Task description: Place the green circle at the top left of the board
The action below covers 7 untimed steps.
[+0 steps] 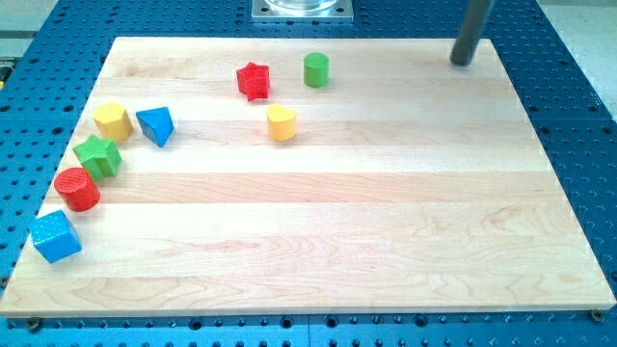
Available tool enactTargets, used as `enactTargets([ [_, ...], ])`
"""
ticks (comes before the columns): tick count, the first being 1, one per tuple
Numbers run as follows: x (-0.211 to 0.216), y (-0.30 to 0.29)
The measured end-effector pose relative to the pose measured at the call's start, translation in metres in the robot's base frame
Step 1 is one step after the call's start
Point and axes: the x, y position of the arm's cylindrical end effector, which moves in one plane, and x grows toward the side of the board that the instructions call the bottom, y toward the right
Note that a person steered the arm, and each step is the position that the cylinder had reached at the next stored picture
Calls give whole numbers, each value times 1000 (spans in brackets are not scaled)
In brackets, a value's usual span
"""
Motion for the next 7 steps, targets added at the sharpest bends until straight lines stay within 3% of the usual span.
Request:
enactTargets([
  [1, 3, -7],
  [3, 23, -147],
  [4, 23, -168],
  [5, 23, -231],
  [6, 38, -305],
  [7, 84, -299],
])
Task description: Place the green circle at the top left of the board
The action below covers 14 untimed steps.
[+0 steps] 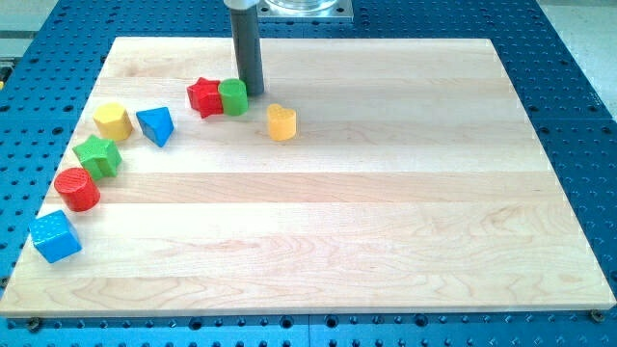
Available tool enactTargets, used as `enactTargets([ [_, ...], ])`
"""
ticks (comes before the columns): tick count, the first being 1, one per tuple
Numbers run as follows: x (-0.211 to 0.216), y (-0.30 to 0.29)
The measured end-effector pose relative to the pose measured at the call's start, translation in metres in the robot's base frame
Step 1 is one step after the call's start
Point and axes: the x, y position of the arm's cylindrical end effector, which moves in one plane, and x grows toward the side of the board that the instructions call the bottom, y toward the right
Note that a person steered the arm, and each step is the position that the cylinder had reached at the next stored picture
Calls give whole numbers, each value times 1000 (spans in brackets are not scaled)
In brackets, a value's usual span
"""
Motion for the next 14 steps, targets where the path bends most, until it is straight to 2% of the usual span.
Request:
enactTargets([
  [2, 64, 18],
  [4, 71, -43],
  [5, 44, 11],
  [6, -6, 10],
  [7, 43, 23],
  [8, 66, 11],
  [9, 67, -49],
  [10, 41, -64],
  [11, 8, -35],
  [13, 51, -26],
  [14, 19, 23],
])
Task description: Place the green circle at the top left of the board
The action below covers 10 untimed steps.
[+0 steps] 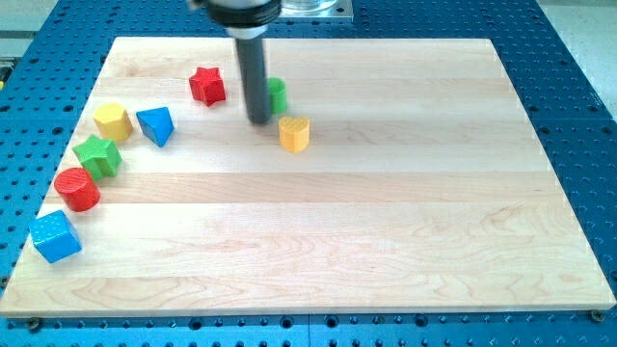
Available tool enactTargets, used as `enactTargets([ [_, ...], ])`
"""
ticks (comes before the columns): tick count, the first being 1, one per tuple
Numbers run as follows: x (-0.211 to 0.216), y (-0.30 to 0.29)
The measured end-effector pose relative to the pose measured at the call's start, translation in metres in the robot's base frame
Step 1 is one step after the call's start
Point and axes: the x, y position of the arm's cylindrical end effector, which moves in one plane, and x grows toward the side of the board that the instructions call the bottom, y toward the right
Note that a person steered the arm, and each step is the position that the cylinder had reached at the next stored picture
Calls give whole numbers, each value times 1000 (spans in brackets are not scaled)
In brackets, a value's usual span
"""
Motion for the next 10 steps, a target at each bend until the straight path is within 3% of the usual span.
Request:
enactTargets([
  [1, -36, 25],
  [2, -32, 69],
  [4, -73, 28],
  [8, -99, 43],
  [10, -97, -81],
])
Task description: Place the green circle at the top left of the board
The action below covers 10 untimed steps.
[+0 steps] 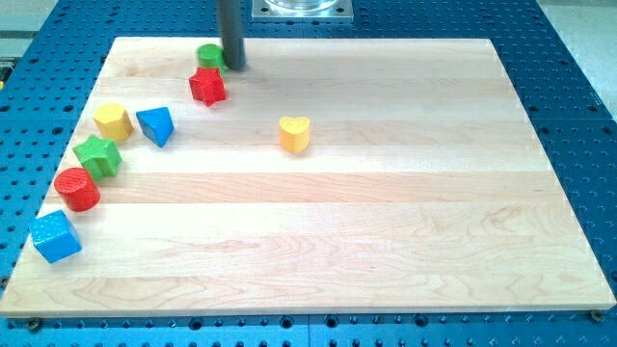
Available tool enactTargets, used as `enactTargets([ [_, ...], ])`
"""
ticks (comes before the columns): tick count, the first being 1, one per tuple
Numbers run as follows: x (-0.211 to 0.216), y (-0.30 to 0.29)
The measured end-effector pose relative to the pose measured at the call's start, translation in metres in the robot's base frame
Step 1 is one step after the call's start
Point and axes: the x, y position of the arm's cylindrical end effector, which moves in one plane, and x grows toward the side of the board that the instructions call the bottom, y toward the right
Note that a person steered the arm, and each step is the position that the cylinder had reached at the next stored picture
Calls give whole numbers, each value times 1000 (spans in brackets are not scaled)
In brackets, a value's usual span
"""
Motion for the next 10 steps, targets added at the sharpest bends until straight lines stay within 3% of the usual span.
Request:
enactTargets([
  [1, 0, -53],
  [2, 47, -51],
  [8, 29, -91],
  [10, 39, -43],
])
